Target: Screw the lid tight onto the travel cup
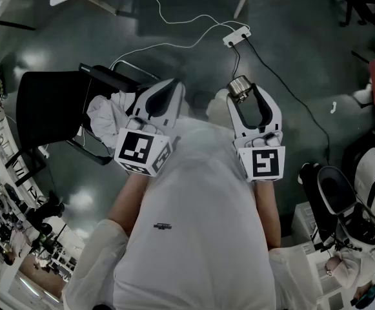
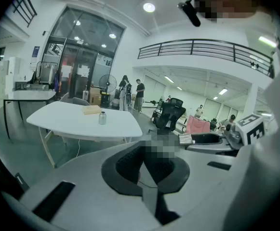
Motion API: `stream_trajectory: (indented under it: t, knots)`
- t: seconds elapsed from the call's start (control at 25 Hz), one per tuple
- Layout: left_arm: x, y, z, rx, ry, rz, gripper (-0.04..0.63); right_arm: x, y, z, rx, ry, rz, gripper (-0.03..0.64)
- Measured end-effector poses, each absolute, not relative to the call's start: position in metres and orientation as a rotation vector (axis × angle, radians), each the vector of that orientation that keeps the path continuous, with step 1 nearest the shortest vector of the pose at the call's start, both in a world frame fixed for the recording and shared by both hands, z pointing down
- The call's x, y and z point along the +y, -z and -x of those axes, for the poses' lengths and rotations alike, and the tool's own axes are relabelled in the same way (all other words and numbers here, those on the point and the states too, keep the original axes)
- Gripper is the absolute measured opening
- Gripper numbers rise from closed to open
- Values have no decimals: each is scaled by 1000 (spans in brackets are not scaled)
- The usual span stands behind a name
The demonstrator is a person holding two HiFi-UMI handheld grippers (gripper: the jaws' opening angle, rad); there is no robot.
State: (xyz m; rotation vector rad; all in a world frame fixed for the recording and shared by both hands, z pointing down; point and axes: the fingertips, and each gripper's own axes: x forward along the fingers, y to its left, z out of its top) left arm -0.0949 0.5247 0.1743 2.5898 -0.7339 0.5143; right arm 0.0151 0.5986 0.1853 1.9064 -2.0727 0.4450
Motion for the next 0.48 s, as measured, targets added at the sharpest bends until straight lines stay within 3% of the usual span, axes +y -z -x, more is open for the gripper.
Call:
stream_trajectory:
  t: [0.48]
  knots:
    - [483, -160, 191, -750, -455, -2648, 3, 552, -162, 60, -2033, -356, -2070, 222]
